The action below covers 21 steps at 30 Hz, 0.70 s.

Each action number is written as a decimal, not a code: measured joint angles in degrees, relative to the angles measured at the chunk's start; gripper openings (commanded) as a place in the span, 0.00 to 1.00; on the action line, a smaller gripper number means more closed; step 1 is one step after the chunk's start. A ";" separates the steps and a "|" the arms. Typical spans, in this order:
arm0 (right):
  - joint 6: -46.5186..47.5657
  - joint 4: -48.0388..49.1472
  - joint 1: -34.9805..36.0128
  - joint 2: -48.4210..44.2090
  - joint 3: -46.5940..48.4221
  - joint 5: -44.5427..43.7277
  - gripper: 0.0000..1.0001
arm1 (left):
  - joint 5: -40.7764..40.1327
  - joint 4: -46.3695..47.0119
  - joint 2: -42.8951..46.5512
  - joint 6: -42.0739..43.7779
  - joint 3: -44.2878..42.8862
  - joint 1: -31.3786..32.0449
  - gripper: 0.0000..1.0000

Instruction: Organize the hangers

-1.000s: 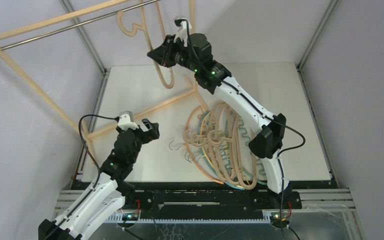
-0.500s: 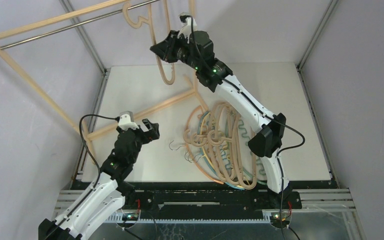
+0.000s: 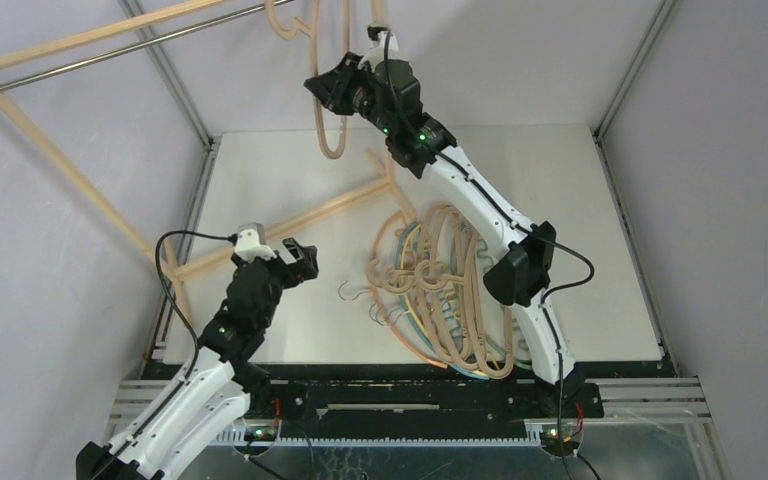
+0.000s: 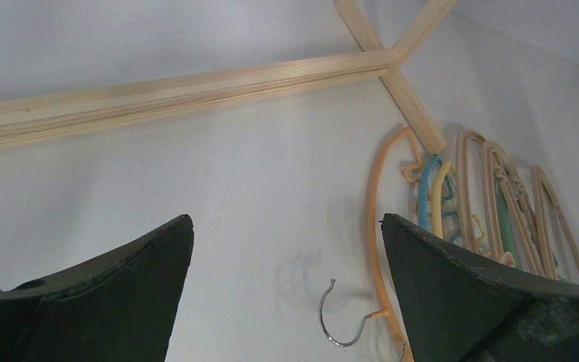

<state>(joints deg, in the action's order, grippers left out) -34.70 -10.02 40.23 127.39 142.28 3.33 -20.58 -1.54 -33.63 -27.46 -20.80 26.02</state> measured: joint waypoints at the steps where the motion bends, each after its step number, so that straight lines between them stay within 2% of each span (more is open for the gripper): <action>1: -0.44 0.00 -0.13 0.22 0.13 -0.28 0.13 | 0.00 -0.04 0.09 0.00 0.00 0.00 1.00; 6: -2.80 0.42 -1.40 0.94 0.42 -1.03 0.21 | 0.00 -0.17 0.70 0.00 0.00 0.00 1.00; 10: -4.02 0.44 -1.92 0.94 0.74 -1.99 0.24 | 0.00 -0.35 0.68 -0.02 0.00 0.00 1.00; 14: -5.44 0.09 -2.36 1.05 0.74 -2.19 0.33 | 0.00 -0.35 0.68 -0.02 0.00 0.00 0.99; 18: -7.13 -0.52 -2.93 1.05 0.20 -2.03 0.52 | 0.02 -0.35 0.66 -0.02 0.00 0.00 0.99; 19: -7.45 -0.37 -3.04 1.03 -0.44 -2.01 0.66 | 0.04 -0.35 0.66 -0.02 0.00 0.00 0.99; 20: -7.87 -0.02 -3.08 1.03 -1.05 -2.05 0.74 | 0.04 -0.35 0.66 -0.02 0.00 0.00 1.00; 21: -8.22 0.11 -3.08 0.96 -1.92 -2.12 0.77 | 0.04 -0.35 0.66 -0.02 0.00 0.00 0.99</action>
<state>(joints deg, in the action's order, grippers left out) -42.92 -9.91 37.15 128.35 140.35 1.21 -20.53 -1.89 -32.97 -27.49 -20.80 26.02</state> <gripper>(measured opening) 0.593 0.995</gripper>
